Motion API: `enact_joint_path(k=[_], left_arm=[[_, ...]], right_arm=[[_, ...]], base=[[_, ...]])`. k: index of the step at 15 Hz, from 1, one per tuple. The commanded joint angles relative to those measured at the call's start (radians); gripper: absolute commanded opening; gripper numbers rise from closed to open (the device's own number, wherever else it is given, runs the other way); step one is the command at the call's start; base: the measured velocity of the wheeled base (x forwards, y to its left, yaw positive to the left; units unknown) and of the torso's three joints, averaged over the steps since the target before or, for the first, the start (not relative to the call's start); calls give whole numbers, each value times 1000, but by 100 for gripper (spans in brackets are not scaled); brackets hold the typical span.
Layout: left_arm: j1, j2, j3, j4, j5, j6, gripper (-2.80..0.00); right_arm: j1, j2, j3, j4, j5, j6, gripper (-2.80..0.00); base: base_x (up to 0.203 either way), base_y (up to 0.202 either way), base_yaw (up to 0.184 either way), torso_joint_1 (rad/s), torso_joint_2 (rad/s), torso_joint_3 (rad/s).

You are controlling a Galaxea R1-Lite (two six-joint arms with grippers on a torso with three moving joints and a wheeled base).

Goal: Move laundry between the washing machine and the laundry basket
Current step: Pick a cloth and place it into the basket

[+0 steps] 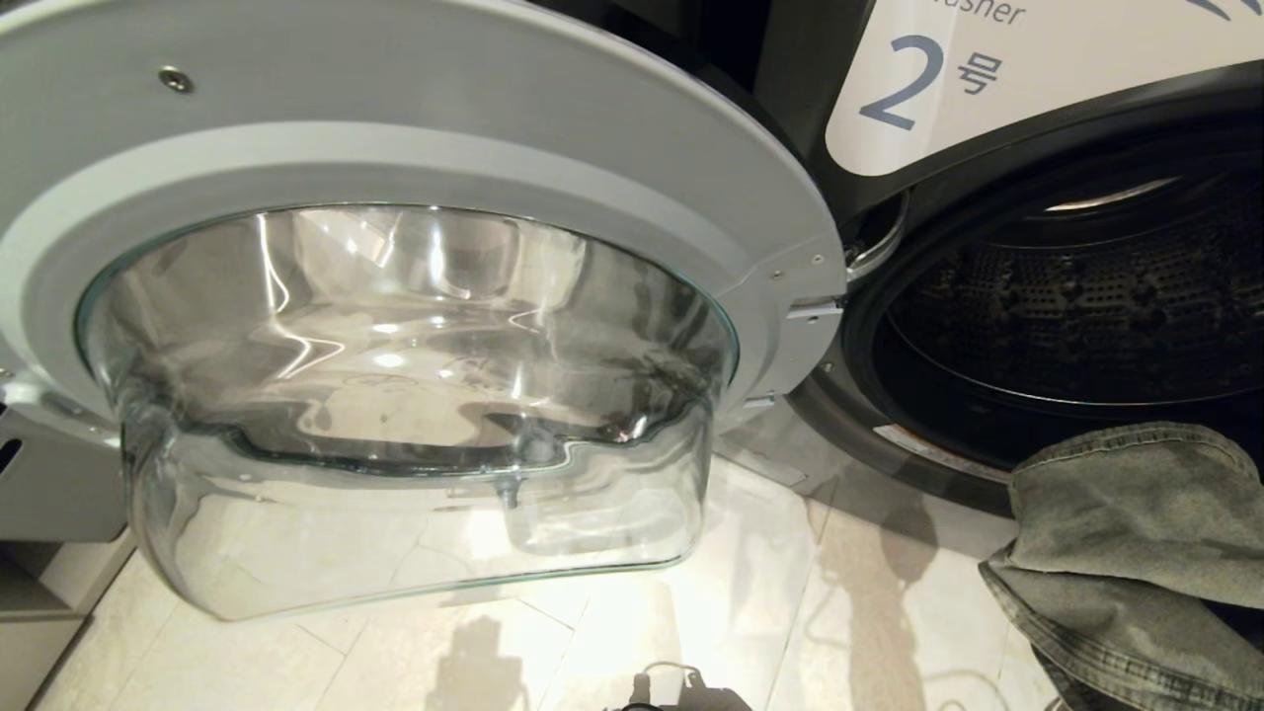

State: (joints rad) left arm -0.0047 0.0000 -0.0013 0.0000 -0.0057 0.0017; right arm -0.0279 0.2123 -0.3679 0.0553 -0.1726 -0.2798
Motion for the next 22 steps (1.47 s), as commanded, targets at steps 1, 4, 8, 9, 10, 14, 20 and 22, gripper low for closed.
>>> enact_joint_path(k=[1,4,8,9,10,14,20,22], left_arm=[[0,0,0,0,0,0,-280],[0,0,0,0,0,0,-280],[0,0,1,0,0,0,-280],[0,0,0,0,0,0,-280],[0,1,0,0,0,0,-280],[0,0,0,-2,0,-2,-280],[0,0,0,0,-2,-3,-280],[0,0,0,0,-2,-3,-280]], right_arm=[[0,-11,-11,1,-7,-1,-280],[0,-11,-5,0,-18,-8,-280],[0,-11,30,-30,-44,-41,-280],[0,-11,33,-35,-46,-50,-280],[0,-11,34,-35,-57,-53,-280],[0,-14,19,-35,-68,-55,-280],[2,-24,25,-35,-70,-56,-280],[2,-24,31,-34,-70,-55,-280]], base=[[0,0,0,0,0,0],[0,0,0,0,0,0],[0,0,0,0,0,0],[0,0,0,0,0,0],[0,0,0,0,0,0],[0,0,0,0,0,0],[0,0,0,0,0,10],[0,0,0,4,5,132]])
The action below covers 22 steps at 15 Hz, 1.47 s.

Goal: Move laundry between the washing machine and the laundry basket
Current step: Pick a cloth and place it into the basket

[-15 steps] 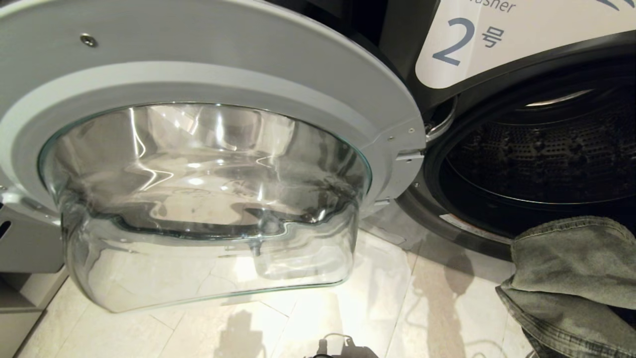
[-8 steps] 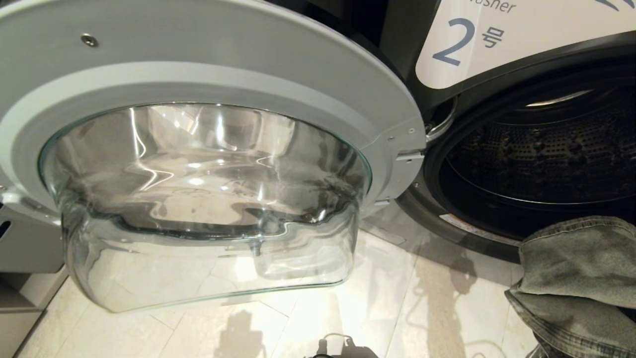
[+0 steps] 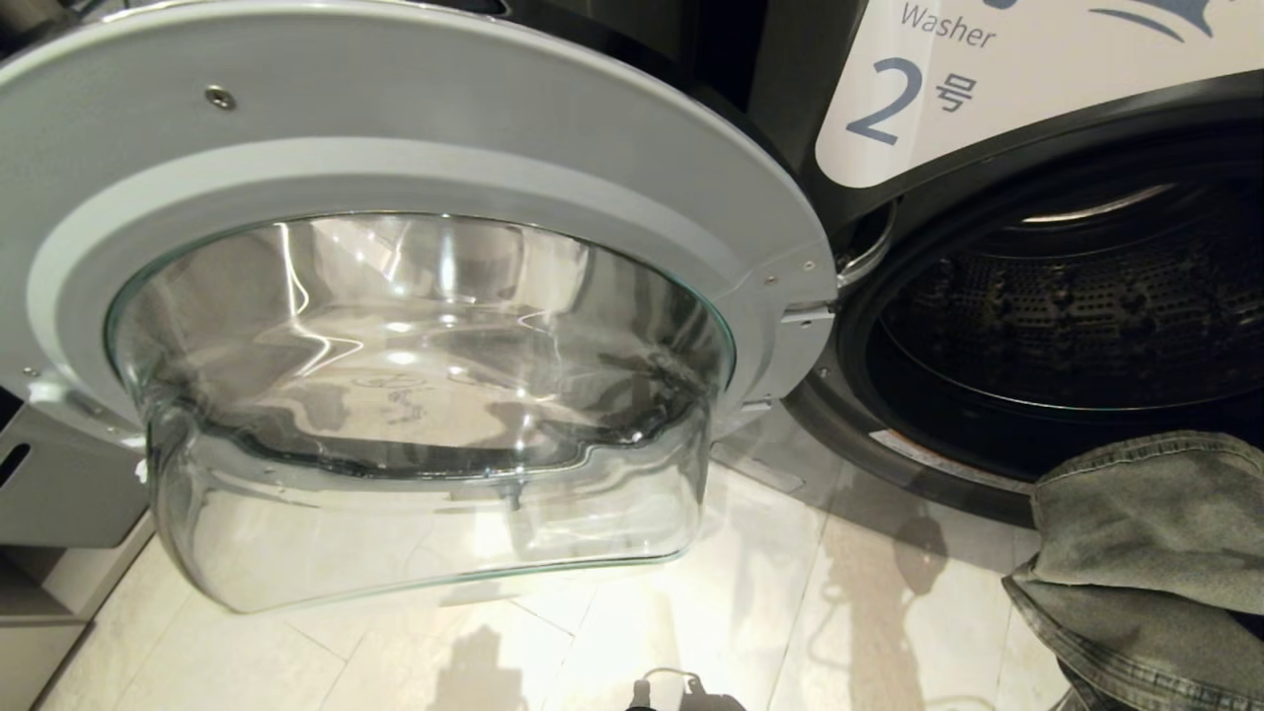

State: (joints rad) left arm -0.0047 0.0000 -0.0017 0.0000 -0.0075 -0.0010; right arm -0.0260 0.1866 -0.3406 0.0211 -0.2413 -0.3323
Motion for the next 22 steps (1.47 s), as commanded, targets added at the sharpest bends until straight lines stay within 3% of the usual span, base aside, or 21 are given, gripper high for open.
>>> enact_joint_path(k=[1,17,22], left_arm=[[0,0,0,0,0,-1,-280],[0,0,0,0,1,1,-280],[0,0,0,0,0,1,-280]], right_arm=[[0,1,5,0,-1,-2,-280],[4,-4,2,0,5,9,-280],[4,-4,3,0,5,9,-280]], base=[[0,0,0,7,2,173],[0,0,0,3,0,175],[2,6,-133,1,0,10]])
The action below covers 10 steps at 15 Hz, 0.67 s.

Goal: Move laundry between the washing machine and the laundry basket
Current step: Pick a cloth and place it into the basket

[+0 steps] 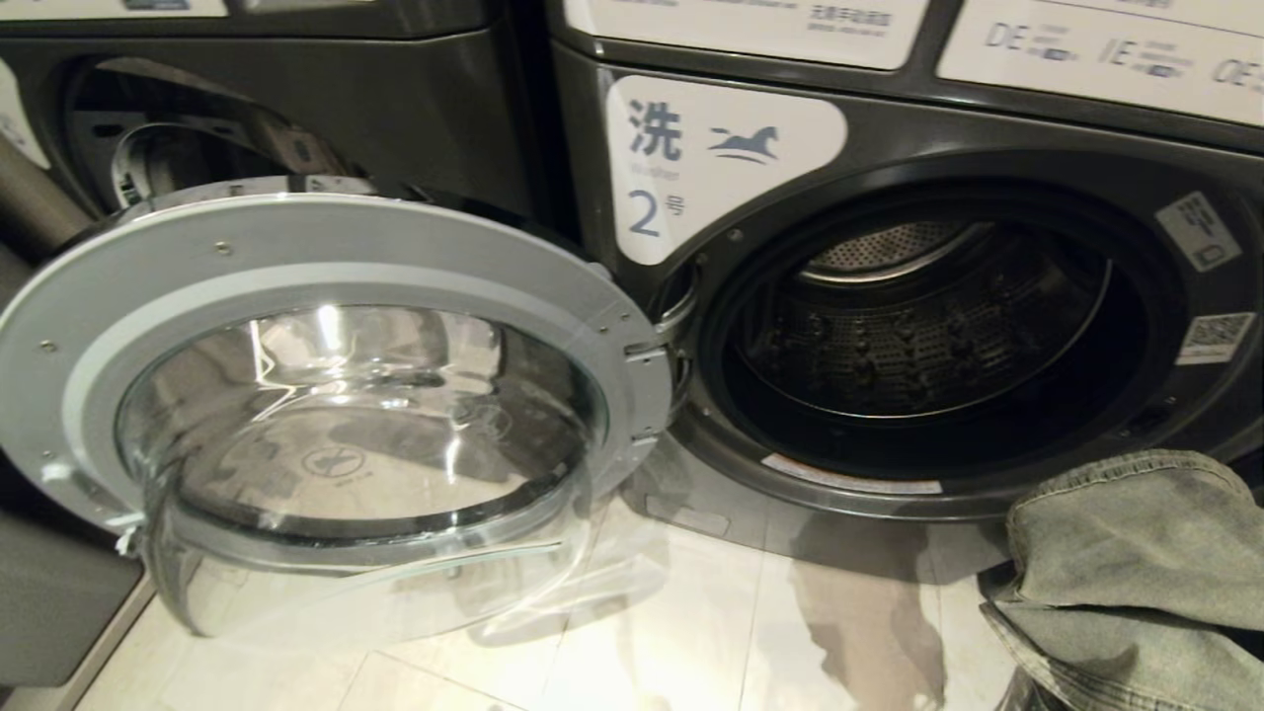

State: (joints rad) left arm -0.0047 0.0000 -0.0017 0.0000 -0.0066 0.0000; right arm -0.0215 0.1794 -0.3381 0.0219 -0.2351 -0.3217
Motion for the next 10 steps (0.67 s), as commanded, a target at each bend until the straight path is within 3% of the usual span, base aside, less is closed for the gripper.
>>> enact_joint_path(k=[1,10], left_arm=[[0,0,0,0,0,0,-280],[0,0,0,0,-1,0,-280]], right_arm=[[-2,3,-1,0,-1,-4,-280],[-1,3,17,4,-36,-2,-280]], base=[[1,11,-179,2,-1,-2],[1,10,-176,3,2,3]])
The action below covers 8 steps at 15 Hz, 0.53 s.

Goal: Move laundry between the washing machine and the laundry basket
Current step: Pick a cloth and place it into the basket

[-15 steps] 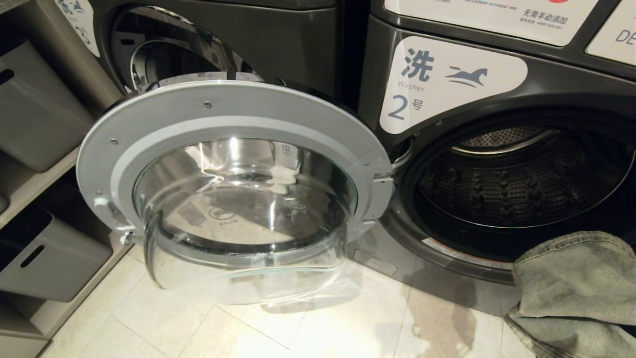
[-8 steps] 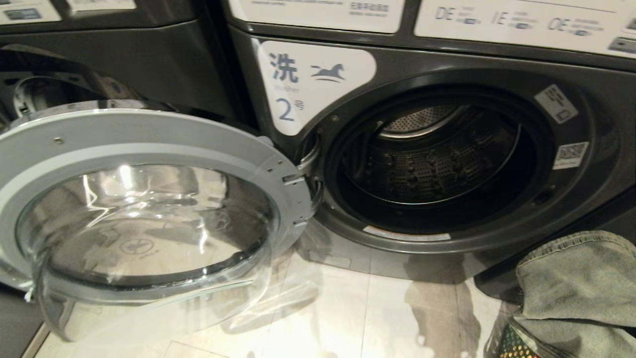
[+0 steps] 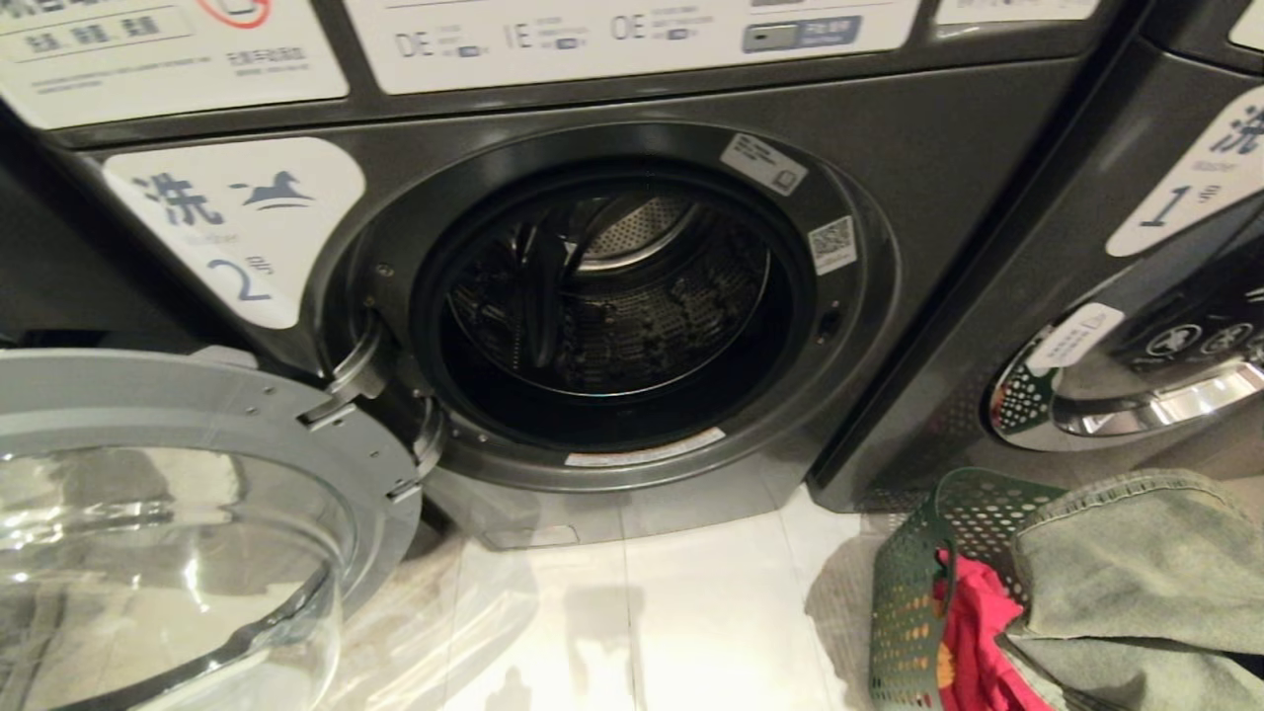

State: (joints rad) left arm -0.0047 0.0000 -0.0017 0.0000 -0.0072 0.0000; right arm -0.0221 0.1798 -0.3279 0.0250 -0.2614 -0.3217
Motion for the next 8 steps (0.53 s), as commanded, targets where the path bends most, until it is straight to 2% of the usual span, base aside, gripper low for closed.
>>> enact_joint_path(k=[1,5,8], left_arm=[[0,0,0,0,0,-1,-280],[0,1,0,0,0,0,-280],[0,0,0,0,0,0,-280]], right_arm=[[-1,3,12,1,-16,-2,-280],[1,-5,38,4,-18,-13,-280],[0,18,34,92,-19,-8,-280]], base=[[-1,7,-170,-2,3,7],[2,8,-161,3,3,5],[1,0,-28,2,1,1]])
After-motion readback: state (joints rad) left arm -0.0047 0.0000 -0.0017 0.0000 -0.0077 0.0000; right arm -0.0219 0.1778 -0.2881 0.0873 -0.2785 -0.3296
